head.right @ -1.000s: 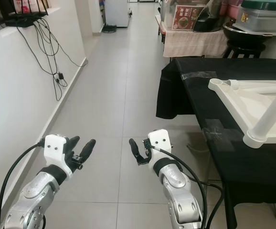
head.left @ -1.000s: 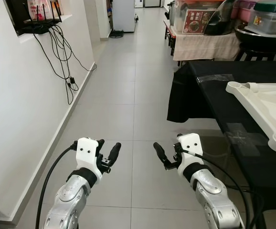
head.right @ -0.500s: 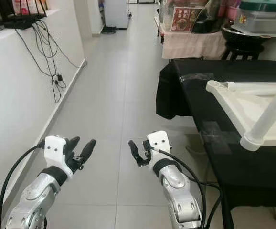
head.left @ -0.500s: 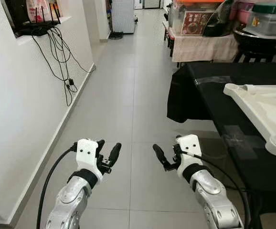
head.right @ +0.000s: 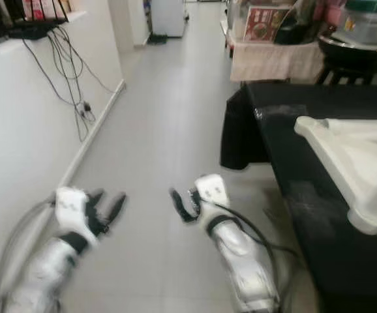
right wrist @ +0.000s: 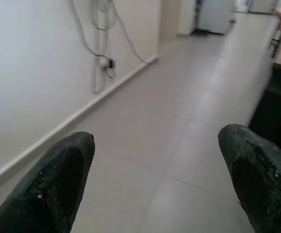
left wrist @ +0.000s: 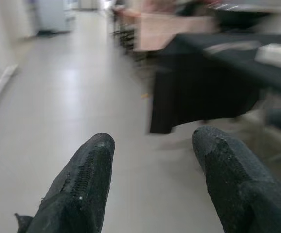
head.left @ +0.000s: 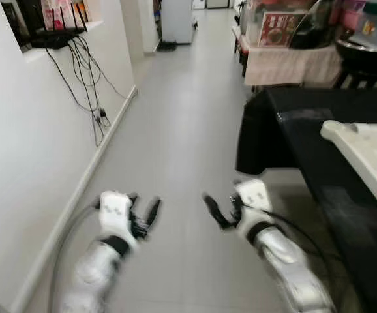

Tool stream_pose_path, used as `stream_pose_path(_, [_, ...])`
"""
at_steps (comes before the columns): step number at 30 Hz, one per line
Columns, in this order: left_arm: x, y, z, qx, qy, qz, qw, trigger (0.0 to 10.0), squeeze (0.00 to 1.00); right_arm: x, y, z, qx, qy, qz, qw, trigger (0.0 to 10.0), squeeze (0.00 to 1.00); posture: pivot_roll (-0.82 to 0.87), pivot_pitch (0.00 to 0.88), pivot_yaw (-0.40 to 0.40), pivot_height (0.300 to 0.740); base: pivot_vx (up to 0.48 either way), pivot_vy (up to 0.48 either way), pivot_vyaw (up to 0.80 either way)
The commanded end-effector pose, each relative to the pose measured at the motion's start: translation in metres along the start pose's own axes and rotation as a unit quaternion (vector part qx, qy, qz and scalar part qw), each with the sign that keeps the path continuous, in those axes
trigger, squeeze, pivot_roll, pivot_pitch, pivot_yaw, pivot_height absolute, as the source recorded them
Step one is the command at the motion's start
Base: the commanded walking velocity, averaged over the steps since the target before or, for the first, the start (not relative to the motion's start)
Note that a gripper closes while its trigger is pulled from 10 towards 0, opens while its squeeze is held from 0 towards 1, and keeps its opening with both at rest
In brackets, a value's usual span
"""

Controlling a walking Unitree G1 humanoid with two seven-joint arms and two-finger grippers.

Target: Building children table

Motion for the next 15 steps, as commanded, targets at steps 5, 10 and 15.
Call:
stream_pose_path(5, [-0.0004, -0.0022, 0.0102, 0.013, 0.002, 0.004, 1.000, 10.0, 0.00, 0.0048, 0.0036, 0.0094, 0.014, 0.008, -0.011, 1.000, 10.0, 0.00, -0.14, 0.018, 0.007, 0.740, 0.335, 0.000, 0.00])
stream_pose_path(10, [-0.0014, -0.0013, 0.0106, 0.013, 0.000, 0.005, 1.000, 10.0, 0.00, 0.0033, 0.0047, 0.0096, 0.015, 0.010, -0.010, 1.000, 10.0, 0.00, -0.14, 0.010, 0.005, 0.740, 0.335, 0.000, 0.00])
stream_pose_path(15, [-0.0020, -0.0013, 0.0116, 0.013, 0.000, 0.006, 1.000, 10.0, 0.00, 0.0023, 0.0059, 0.0104, 0.016, 0.013, -0.010, 1.000, 10.0, 0.00, -0.14, 0.002, 0.006, 0.740, 0.335, 0.000, 0.00])
Point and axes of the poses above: a point about 5 cm out from each wrist's last joint towards the gripper, its own y axis pointing out of the wrist towards the gripper, its own x axis along the axis of the wrist's last joint, z = x × y, the point moved 5 cm from there along y, pointing out of the wrist towards the gripper, and after that the axes turned 14 degrees about -y, right-handed, at the moved point
